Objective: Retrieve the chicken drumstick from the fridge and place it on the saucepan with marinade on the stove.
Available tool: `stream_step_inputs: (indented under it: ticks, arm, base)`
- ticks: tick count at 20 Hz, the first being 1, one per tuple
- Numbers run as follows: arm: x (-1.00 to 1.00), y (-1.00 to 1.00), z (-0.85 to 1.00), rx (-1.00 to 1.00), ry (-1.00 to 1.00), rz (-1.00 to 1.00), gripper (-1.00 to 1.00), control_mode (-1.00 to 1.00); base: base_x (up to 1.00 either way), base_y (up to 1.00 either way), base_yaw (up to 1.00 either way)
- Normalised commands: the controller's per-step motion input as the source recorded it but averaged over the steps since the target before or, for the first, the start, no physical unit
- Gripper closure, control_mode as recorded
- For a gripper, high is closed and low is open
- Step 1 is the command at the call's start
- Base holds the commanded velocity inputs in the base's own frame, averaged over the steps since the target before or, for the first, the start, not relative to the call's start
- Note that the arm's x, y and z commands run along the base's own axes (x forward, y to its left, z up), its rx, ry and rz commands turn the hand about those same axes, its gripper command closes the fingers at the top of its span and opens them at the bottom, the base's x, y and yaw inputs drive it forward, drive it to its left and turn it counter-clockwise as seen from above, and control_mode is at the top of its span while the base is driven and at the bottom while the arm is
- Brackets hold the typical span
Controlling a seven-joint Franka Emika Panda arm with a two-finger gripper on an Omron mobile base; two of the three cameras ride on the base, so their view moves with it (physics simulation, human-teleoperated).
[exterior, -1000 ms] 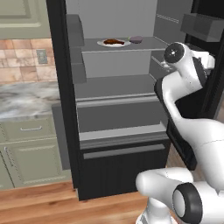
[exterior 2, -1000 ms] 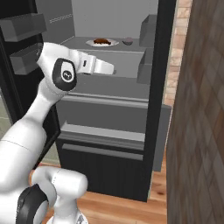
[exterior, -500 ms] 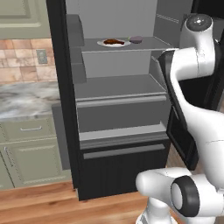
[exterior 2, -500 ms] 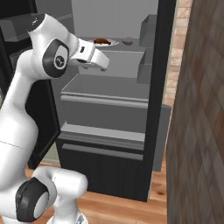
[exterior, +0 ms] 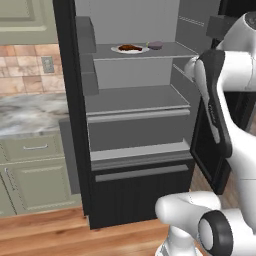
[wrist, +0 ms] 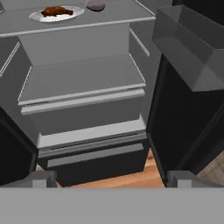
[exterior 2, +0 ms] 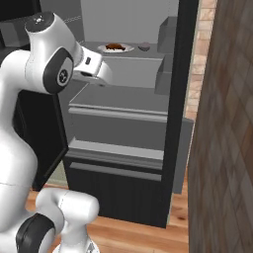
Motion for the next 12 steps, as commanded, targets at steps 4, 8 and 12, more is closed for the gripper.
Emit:
stream_step_inputs:
  ticks: [4,8,12]
  arm:
    - [-0.24,0.08,-0.13,0.04,-0.02,0.09,-1.00,-1.00]
    - [-0.42,0.00,-0.22,-0.02,0.00,0.00,-1.00,-1.00]
    - [-0.78,0.00,-0.31,-0.03,0.01,-0.04,-1.00,-1.00]
  base:
    - [0.00,0.00,0.00]
    - [0.00,0.00,0.00]
    - [0.00,0.00,0.00]
